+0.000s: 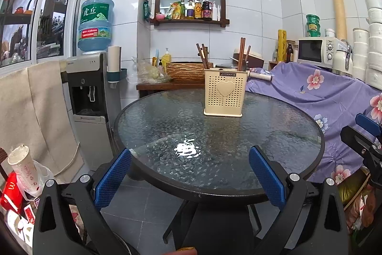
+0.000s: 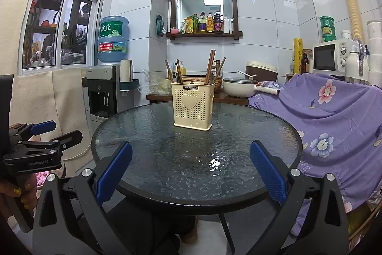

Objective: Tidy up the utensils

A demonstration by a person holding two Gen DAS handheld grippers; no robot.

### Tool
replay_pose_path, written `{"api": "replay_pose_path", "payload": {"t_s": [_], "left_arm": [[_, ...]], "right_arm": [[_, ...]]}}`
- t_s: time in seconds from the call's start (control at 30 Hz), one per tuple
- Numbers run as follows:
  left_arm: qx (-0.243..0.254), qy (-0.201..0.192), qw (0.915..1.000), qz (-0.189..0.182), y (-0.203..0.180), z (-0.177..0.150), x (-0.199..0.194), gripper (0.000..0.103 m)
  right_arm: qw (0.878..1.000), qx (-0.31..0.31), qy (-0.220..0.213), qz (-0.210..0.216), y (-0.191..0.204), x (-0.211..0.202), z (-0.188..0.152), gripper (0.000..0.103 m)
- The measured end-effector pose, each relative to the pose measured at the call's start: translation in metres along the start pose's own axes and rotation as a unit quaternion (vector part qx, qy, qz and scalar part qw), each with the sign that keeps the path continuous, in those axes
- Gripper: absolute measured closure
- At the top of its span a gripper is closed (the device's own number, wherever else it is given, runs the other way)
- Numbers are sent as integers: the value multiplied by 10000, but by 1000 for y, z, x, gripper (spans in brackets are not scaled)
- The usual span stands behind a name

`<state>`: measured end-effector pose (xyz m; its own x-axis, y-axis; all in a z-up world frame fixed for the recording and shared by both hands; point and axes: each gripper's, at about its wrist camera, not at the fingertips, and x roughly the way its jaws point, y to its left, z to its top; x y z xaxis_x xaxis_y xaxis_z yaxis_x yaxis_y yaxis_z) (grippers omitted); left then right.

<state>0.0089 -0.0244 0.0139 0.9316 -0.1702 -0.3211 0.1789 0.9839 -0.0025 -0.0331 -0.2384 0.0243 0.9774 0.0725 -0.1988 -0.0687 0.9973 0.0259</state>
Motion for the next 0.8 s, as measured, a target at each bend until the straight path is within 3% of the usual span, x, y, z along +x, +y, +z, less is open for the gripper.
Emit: {"api": "replay_pose_path", "payload": {"t_s": [0.8], "left_arm": [[-10,23,10000,-77,2,0,0,6]], "right_arm": [[10000,59,12,16,0,1,-1,6]]}}
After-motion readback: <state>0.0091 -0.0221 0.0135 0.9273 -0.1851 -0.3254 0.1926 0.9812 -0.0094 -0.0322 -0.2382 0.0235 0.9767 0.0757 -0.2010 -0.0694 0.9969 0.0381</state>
